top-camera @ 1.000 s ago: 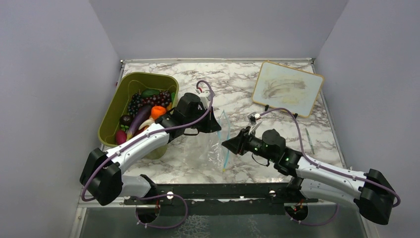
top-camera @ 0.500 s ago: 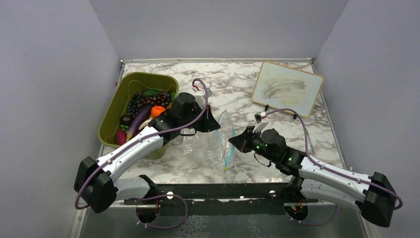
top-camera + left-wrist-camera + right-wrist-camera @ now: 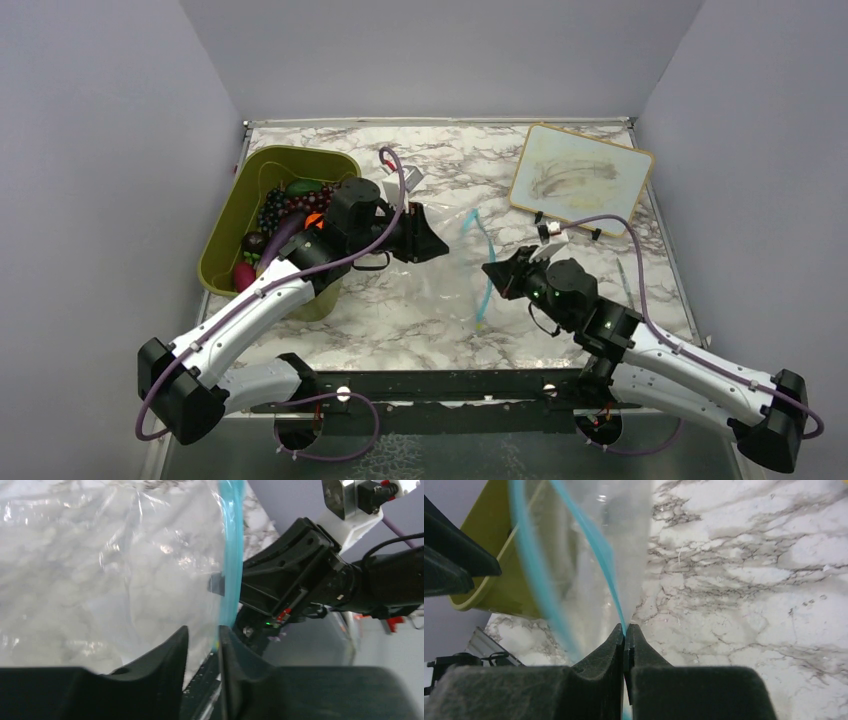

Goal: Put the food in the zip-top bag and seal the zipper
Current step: Open the zipper of the food storage bag.

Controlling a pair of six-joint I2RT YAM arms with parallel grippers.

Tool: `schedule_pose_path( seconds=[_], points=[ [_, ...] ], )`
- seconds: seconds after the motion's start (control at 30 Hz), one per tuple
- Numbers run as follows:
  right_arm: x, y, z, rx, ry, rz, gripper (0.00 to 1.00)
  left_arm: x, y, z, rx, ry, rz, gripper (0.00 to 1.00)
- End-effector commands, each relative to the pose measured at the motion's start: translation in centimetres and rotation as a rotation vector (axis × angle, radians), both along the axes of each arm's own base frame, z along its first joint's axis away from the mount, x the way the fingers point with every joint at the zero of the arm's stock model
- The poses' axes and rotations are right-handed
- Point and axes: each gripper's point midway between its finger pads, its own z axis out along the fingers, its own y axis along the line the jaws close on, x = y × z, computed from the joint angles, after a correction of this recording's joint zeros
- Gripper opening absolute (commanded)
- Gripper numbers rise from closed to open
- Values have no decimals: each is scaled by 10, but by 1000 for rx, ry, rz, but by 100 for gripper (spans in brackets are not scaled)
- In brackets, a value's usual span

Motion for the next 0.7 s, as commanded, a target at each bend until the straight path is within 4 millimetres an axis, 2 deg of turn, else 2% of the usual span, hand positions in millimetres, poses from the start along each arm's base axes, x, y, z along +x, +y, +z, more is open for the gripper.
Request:
schedule_pose_path(
  seconds=[0.0, 0.03, 0.13, 0.3, 0.4, 0.5, 0.57, 0.67],
  points=[
    [6, -18, 31, -96, -77, -45, 2, -24, -20, 35, -147, 15, -164, 43],
    [6, -21, 37, -116, -85, -47, 2, -25, -22, 37, -156, 13, -179, 49],
    [5, -37, 52, -174, -99, -78, 2, -19, -22, 33, -132, 4, -162, 57],
    [0, -70, 76, -294, -58, -153, 2, -17, -18, 28, -123, -16, -138, 64],
    [-2, -84, 80, -395, -3, -187, 2, -10, -12, 16, -96, -55, -94, 68],
    [2, -91, 87, -504, 18, -208, 2, -4, -6, 2, -43, -62, -55, 71],
    [6, -93, 87, -578, 40, -223, 2, -6, -6, 0, -40, -47, -62, 72],
    [14, -79, 75, -625, 83, -204, 2, -4, -8, 2, -60, -37, -47, 73]
  ],
)
